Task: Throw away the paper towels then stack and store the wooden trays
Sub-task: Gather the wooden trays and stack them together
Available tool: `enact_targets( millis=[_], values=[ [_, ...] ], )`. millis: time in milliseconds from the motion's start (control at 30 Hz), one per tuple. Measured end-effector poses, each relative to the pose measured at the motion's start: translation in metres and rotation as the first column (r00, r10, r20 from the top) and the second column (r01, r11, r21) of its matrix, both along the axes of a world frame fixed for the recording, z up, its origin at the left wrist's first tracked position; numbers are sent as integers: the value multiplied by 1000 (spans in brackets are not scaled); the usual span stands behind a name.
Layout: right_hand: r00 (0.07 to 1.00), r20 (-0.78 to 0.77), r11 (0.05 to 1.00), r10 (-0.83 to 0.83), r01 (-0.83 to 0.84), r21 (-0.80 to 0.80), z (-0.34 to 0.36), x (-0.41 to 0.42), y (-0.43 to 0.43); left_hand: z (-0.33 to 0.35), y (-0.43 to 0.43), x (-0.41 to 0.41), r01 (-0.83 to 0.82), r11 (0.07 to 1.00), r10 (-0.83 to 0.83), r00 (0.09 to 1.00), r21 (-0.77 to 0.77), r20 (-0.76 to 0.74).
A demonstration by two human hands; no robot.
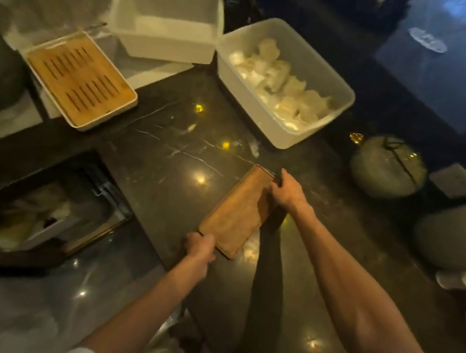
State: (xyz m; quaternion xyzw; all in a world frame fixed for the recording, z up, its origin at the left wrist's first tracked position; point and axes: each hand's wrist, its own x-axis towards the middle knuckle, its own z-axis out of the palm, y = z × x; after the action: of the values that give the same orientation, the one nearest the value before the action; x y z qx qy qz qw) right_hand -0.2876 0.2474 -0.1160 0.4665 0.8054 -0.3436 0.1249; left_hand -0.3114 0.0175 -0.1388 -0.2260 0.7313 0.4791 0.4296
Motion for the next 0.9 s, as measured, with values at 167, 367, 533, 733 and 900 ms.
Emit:
enact_targets(
  millis=[167, 367, 533, 733, 900],
  values=[
    [999, 45, 996, -2, 6, -90, 0, -3, 6, 2, 1, -5, -5, 999, 2, 998, 51, 55],
    [979, 41, 979, -201, 202, -16, 17, 67, -3, -1, -11, 5, 115, 993, -115, 993, -36, -15],
    [877, -32, 868, -479, 468, -167, 25, 226, -31, 9, -8, 57, 303, 953, -301, 936, -16, -185],
    [600, -54, 601, -798, 785, -152, 29, 432, -119, 31, 24, 182, 617, 769, -585, 784, 165, -205],
    [389, -99, 400, -916, 905, -146, 24, 544, -180, 35, 29, 288, 785, 611, -732, 609, 101, -304]
  ],
)
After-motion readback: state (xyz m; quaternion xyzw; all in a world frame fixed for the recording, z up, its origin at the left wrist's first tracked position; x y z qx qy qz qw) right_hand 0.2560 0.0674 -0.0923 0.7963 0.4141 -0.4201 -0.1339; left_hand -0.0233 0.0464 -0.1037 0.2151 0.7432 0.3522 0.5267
